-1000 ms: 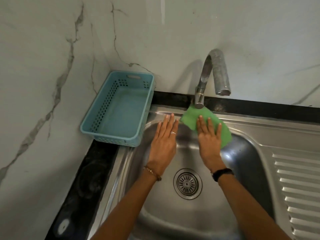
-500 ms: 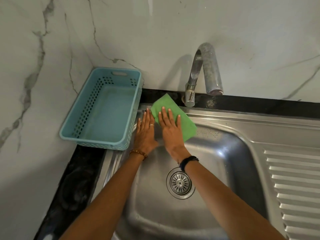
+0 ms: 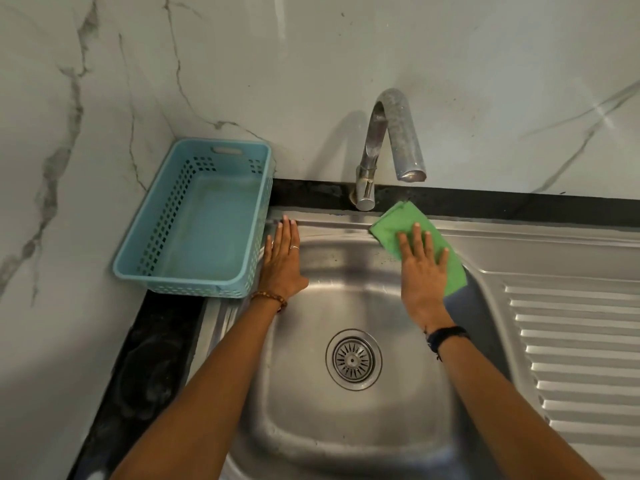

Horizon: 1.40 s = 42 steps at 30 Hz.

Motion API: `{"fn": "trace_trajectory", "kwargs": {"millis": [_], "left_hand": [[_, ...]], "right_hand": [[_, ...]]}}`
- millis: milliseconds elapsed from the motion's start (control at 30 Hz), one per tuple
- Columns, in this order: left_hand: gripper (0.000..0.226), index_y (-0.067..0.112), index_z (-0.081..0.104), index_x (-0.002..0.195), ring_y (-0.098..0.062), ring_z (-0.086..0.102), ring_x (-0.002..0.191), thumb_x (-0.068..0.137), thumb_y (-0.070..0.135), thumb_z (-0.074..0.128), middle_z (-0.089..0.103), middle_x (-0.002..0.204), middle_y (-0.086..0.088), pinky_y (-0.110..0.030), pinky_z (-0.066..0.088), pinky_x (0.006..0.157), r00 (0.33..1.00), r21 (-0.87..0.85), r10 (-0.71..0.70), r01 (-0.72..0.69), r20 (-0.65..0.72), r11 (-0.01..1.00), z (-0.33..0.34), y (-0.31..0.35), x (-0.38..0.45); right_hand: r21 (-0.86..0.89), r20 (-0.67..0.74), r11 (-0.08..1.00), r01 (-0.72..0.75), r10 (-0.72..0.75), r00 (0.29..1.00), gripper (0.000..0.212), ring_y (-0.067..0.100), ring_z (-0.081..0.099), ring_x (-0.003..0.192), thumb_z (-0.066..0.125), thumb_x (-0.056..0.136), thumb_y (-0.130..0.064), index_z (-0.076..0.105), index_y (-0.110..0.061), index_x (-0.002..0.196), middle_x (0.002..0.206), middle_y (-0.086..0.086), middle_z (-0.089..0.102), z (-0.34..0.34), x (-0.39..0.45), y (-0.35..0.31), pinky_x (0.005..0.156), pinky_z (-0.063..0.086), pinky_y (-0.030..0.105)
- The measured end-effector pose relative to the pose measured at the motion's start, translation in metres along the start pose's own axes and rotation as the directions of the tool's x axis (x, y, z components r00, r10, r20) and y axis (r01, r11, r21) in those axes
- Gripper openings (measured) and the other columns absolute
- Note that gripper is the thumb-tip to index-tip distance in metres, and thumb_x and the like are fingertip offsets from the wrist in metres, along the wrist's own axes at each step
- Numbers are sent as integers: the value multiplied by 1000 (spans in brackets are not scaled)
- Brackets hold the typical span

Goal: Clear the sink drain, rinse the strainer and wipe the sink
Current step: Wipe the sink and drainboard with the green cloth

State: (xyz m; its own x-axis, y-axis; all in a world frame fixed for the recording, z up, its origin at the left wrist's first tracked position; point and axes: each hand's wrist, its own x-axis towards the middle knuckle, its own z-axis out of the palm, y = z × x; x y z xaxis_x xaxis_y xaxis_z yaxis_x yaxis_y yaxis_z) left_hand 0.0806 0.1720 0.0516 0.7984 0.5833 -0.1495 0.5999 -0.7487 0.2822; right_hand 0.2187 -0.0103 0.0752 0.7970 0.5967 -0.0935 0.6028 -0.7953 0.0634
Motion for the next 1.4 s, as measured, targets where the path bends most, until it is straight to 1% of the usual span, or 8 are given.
{"fn": "trace_trajectory", "kwargs": {"millis": [267, 400, 500, 767, 933, 1167, 1300, 1400], "left_hand": [[111, 7, -19, 144, -24, -22, 143, 74, 23, 67, -23, 154, -13, -34, -20, 109, 999, -18, 28, -27, 38, 999, 2, -5, 4], [114, 8, -23, 142, -23, -23, 142, 76, 31, 67, -26, 154, -11, -34, -21, 107, 999, -9, 9, -8, 52, 1000, 2, -5, 6], [107, 10, -19, 144, -23, -21, 143, 76, 20, 64, -22, 155, -12, -34, -19, 109, 1000, 3, 8, -8, 10, 1000, 5, -4, 4], [109, 10, -8, 147, -25, -7, 146, 72, 23, 70, -8, 158, -12, -43, -14, 111, 988, 83, -34, 47, -147, 995, 16, 3, -2], [97, 13, -11, 146, -22, -16, 143, 80, 16, 60, -12, 158, -8, -50, -13, 111, 985, 155, 123, -104, -119, 983, 20, 39, -9], [84, 12, -10, 146, -23, -12, 145, 86, 9, 48, -9, 158, -8, -41, -15, 112, 937, 149, 336, -320, -93, 936, 33, 136, 4], [84, 11, -8, 147, -24, -9, 146, 85, 8, 49, -9, 158, -8, -45, -8, 116, 973, 122, 229, -224, -25, 967, 41, 170, 11], [86, 11, -7, 147, -24, -8, 146, 85, 11, 53, -10, 158, -7, -49, -2, 117, 990, 136, 140, -136, -22, 981, 45, 182, 7]], "right_hand": [[199, -2, 953, 228, -232, 973, 82, 27, -9, 146, 40, 87, 12, -10, -13, 148, 158, 7, -14, 3, 1, -97, 119, 5, 52], [148, -11, 930, 338, -340, 940, 87, 27, -10, 146, 48, 88, 4, -10, -19, 149, 159, 6, -14, 5, 5, -118, 119, 3, 52], [51, -23, 948, 313, -312, 950, 90, 28, -10, 146, 42, 86, 12, -14, -23, 147, 158, 1, -17, 8, 6, -83, 118, 3, 53], [-102, 61, 993, -65, 71, 996, 81, 26, 13, 146, 41, 89, 4, -6, -25, 149, 160, 2, -3, -5, 2, 70, 114, 22, 51], [53, 147, 962, -268, 257, 955, 74, 34, 14, 144, 42, 90, 1, 4, -17, 151, 159, 10, 5, -16, 4, 40, 112, 19, 61], [-13, 71, 1000, 13, -12, 997, 79, 32, 14, 145, 49, 88, 2, 2, -16, 150, 159, 13, 7, -6, 6, 48, 113, 23, 56], [-41, 89, 999, 11, -8, 996, 78, 34, 12, 145, 43, 92, 1, -4, -21, 150, 160, 8, 0, -4, 6, 104, 114, 18, 57], [26, 140, 999, -23, 19, 990, 68, 33, 20, 143, 39, 93, -1, 8, -23, 150, 160, 6, 9, -13, 10, 151, 113, 23, 56]]}}
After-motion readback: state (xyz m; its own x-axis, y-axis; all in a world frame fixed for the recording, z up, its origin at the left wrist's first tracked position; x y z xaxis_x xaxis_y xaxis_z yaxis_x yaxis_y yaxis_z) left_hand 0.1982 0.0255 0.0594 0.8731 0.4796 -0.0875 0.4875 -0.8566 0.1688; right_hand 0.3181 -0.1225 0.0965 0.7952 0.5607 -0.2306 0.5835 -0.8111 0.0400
